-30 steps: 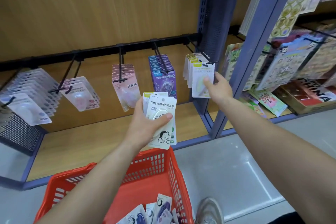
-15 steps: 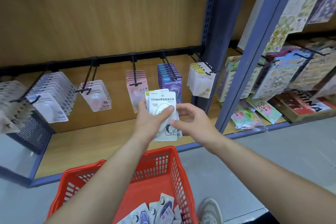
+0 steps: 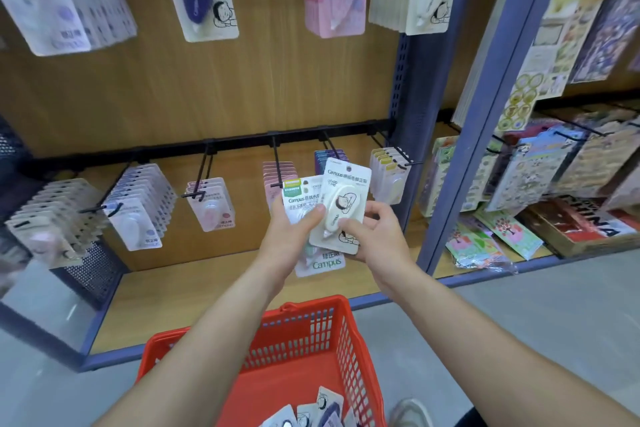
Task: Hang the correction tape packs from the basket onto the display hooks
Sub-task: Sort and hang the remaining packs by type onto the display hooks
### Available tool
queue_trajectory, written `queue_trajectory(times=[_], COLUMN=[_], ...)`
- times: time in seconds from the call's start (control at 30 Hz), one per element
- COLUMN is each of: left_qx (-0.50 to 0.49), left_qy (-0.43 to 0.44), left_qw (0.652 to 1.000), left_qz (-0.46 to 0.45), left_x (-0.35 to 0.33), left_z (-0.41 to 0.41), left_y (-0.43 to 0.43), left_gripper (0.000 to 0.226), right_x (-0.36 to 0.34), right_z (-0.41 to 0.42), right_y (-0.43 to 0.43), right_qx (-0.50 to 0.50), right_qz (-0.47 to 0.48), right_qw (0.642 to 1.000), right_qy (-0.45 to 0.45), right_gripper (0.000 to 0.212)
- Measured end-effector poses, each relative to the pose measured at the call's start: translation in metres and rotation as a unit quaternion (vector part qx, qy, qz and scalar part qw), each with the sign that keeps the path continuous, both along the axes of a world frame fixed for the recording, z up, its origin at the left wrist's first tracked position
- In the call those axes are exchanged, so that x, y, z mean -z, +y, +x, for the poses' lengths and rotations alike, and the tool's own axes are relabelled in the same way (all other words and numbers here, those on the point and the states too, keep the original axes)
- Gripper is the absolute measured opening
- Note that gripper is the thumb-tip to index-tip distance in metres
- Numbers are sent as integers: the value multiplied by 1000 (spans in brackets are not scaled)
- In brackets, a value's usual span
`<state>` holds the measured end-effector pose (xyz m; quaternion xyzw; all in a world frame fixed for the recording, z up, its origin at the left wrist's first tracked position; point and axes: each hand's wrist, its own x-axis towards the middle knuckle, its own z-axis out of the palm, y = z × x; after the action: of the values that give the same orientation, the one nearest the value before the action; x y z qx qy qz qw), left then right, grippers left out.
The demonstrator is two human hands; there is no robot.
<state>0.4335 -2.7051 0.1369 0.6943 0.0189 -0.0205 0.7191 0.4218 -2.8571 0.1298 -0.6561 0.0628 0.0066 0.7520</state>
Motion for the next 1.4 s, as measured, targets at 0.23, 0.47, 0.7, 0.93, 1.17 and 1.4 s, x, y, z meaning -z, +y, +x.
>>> queue_trajectory(times=[0.23, 0.47, 0.7, 0.93, 1.17, 1.4], left_qx=[27, -3, -3, 10, 20, 20], left_qy=[-13, -75, -138, -163, -161, -163], left_qw=[998, 996, 989, 984, 984, 983], left_qz=[62, 57, 62, 74, 77, 81], left_x=[-20, -78, -138, -162, -164, -163], left_z=[5, 26, 52, 76, 88, 91], left_y=[-3, -6, -9, -9, -4, 3], left_gripper=[51, 56, 50, 56, 59, 58], right_x=[-23, -102, -206, -242, -244, -237], right_z=[10, 42, 95, 138, 149, 144], right_y=[-18, -73, -108, -107, -106, -110], right_qx=[36, 116, 193, 194, 201, 219], right_qz=[8, -14, -12, -18, -26, -42], right_qw=[998, 987, 962, 957, 952, 943], right_qy=[-42, -108, -194, -217, -229, -248], right_gripper=[35, 41, 47, 49, 61, 45])
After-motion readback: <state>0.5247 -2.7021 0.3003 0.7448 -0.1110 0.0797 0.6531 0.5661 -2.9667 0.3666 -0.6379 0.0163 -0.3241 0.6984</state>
